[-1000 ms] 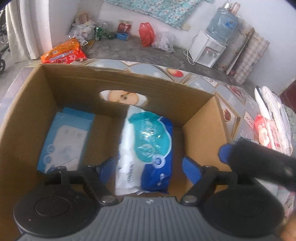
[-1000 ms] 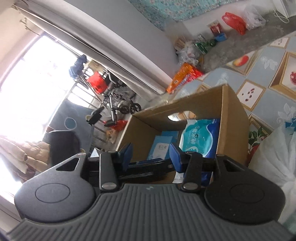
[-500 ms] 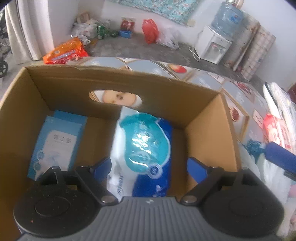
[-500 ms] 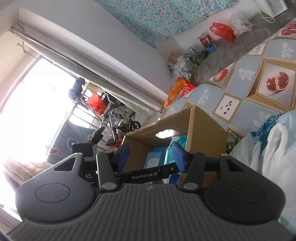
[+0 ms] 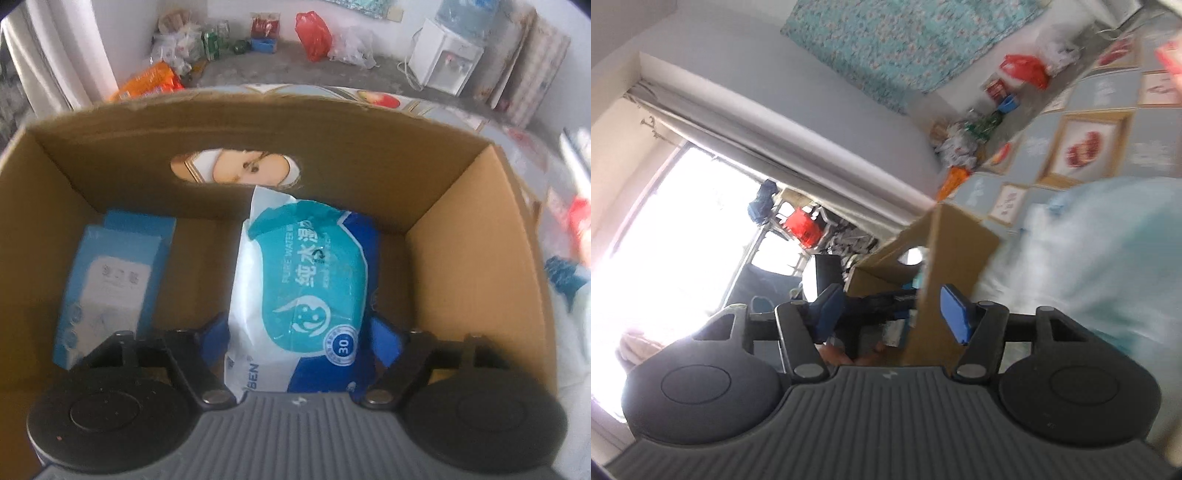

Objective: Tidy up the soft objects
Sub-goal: 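Move the left gripper back over the bed toward the pink knitted pad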

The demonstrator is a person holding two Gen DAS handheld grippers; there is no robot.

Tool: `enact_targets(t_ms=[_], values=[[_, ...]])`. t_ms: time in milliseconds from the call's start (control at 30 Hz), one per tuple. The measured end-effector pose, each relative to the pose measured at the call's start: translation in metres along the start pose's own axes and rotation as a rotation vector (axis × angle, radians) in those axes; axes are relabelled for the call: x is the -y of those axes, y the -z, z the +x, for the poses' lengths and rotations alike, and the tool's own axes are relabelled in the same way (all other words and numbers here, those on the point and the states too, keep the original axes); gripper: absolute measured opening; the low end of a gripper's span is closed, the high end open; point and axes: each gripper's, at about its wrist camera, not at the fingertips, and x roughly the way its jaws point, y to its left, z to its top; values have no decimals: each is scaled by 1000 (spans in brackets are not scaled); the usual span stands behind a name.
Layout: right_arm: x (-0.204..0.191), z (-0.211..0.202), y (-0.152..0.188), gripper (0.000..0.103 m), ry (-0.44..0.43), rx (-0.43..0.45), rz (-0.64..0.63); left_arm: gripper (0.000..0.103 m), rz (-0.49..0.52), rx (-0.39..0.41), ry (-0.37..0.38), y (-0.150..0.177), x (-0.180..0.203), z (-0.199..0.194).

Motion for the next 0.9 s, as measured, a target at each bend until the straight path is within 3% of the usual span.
enact_targets(t_ms=[200, 333, 600, 700, 900], values=[[32, -34, 8, 61, 63, 29, 17, 75, -36, -5, -74, 1, -25, -6], [47, -40, 12, 61, 68, 20, 24, 77, -46, -13, -78, 2, -38, -9], [50, -48, 19, 63, 70, 1, 25, 80, -53, 10, -162, 5, -34, -20], [48, -57, 20, 64, 55, 9, 41, 87, -66, 47, -138, 9, -32, -38], [36, -112, 22, 67, 49, 138, 14, 89, -86, 159, -95, 29, -26, -102]])
